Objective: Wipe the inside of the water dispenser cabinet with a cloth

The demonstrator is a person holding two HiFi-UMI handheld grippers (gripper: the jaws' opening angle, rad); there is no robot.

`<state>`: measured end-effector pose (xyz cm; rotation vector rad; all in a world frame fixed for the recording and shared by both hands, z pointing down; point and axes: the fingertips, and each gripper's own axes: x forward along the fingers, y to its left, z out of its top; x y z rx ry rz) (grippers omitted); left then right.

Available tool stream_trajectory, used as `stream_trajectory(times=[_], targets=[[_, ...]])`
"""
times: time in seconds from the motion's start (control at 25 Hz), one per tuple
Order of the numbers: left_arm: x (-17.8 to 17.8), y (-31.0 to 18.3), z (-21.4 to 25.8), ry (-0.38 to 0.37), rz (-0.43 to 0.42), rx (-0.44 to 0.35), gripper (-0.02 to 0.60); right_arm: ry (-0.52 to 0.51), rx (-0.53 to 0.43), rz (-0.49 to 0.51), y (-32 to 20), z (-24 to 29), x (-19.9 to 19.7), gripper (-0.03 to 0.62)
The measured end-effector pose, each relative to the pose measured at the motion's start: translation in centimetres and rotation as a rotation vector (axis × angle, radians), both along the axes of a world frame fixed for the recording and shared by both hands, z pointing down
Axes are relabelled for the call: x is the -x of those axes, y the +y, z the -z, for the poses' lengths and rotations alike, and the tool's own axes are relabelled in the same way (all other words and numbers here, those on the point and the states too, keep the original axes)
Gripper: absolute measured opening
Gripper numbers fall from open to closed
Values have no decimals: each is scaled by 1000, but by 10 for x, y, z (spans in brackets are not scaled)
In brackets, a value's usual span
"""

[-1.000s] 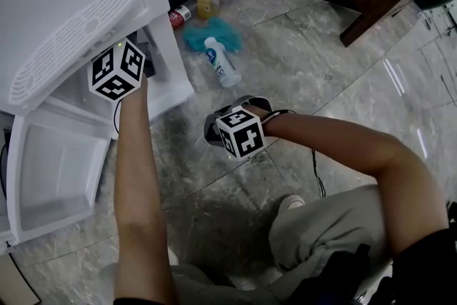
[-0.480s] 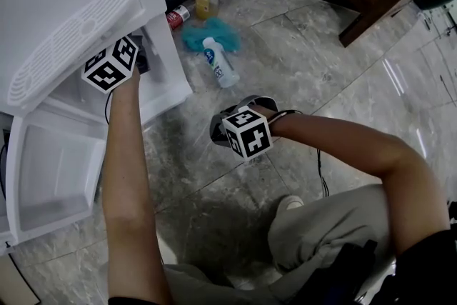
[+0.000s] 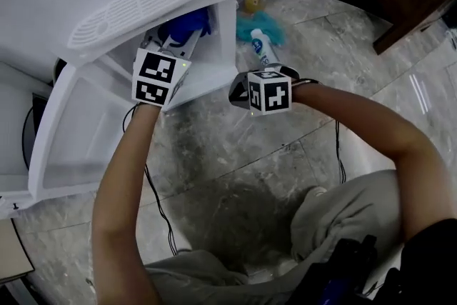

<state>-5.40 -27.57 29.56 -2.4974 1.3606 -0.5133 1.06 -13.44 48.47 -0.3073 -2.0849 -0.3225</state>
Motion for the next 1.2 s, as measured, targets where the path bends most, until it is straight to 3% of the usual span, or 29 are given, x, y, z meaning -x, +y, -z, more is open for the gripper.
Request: stream_trajectory(times=[0.12,0.28,0.48,0.52,0.6,0.76,1.0,1.2], targets=[[12,49,-11,-164,-90,5,147,-139,94,-188,-28,30,27,-2],[33,101,-30,-283,-166,55,147,-351,242,-424,-60,84,53,-2],[53,143,-59,-449,-235,106,147,-522,456,-502,-50,133,93,2],[58,148,-64,-465,-233,111,147,-540,490,-511,-45,138,99,39],[67,152,-70,-465,-205,126,147,-552,560,-533,-34,141,109,284],[74,151,-70,-463,-156,117,147,-553,687,-541,-9,147,125,328],[54,148,-63,-510,-153,47,149,-531,703,-579,-3,141,132,345],[50,148,-60,-530,-157,18,152,-499,798,-575,9,140,137,342]])
